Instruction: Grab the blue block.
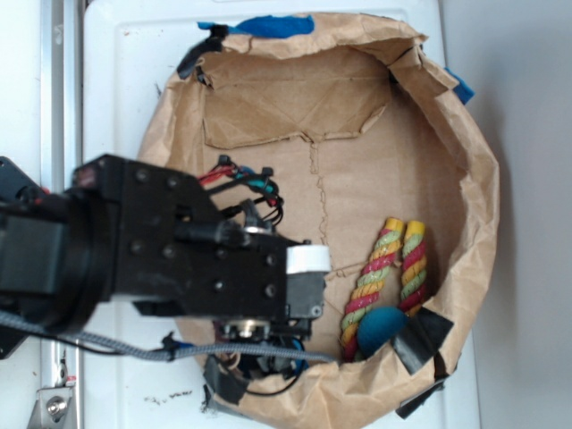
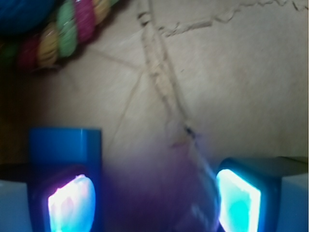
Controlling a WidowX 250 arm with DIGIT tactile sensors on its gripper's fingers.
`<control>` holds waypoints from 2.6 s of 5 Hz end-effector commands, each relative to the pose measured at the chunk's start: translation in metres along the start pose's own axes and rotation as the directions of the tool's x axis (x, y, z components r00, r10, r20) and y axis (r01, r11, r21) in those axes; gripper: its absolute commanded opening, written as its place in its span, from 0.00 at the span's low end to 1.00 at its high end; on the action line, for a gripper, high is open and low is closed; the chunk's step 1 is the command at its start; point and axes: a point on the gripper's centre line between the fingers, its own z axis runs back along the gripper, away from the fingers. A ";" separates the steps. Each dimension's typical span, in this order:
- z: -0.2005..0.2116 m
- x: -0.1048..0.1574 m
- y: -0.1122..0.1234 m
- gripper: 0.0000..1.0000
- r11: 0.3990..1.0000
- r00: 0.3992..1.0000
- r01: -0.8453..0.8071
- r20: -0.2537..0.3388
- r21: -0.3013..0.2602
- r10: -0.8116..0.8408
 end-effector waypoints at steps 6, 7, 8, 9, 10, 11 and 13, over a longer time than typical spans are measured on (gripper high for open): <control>-0.002 0.010 -0.031 1.00 0.980 0.992 0.126 0.015 -0.153 -0.125; -0.006 0.010 -0.032 1.00 0.981 0.992 0.127 0.004 -0.149 -0.128; -0.010 0.006 -0.033 1.00 0.980 0.991 0.136 0.003 -0.145 -0.137; -0.010 0.003 -0.034 1.00 0.978 0.990 0.144 0.015 -0.150 -0.143; -0.011 0.003 -0.038 1.00 0.977 0.990 0.141 0.023 -0.163 -0.139; -0.011 0.000 -0.043 1.00 0.968 0.988 0.150 -0.003 -0.199 -0.154; -0.025 0.011 -0.036 1.00 0.984 0.991 0.124 -0.024 -0.131 -0.128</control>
